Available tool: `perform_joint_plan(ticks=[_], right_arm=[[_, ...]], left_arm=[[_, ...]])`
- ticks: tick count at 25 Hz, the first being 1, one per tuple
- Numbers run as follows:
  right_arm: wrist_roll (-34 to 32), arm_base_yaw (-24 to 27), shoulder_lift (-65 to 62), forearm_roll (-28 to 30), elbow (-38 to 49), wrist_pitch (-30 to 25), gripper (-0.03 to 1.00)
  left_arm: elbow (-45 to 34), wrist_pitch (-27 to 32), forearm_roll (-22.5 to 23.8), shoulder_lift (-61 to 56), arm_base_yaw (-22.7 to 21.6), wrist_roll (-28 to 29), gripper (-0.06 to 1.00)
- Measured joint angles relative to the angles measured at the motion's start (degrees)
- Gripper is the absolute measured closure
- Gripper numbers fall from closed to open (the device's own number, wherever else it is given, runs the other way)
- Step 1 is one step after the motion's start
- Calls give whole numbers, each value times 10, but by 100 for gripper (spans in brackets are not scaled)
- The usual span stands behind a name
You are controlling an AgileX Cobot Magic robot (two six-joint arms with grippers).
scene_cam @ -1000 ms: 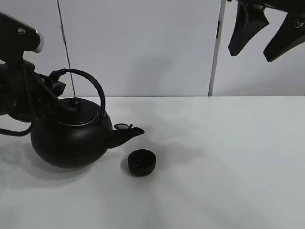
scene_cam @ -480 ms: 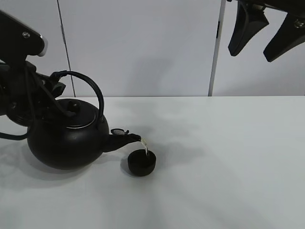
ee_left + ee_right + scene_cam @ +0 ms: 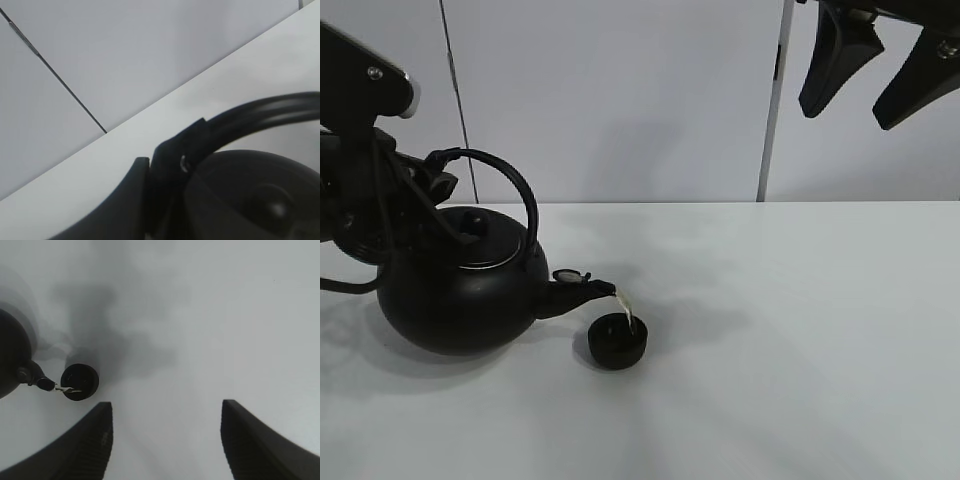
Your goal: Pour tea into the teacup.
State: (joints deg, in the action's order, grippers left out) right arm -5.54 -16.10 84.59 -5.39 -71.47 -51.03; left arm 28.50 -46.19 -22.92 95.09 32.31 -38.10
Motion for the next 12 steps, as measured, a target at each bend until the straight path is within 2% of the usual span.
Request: perform_joint_plan(ticks=[5,12], right_arm=[[0,0,0,0,0,0,54],[0,0,0,0,0,0,54]], left_arm=[[0,0,-1,0,0,15,84],[0,-27,-15,0,0,132,84]])
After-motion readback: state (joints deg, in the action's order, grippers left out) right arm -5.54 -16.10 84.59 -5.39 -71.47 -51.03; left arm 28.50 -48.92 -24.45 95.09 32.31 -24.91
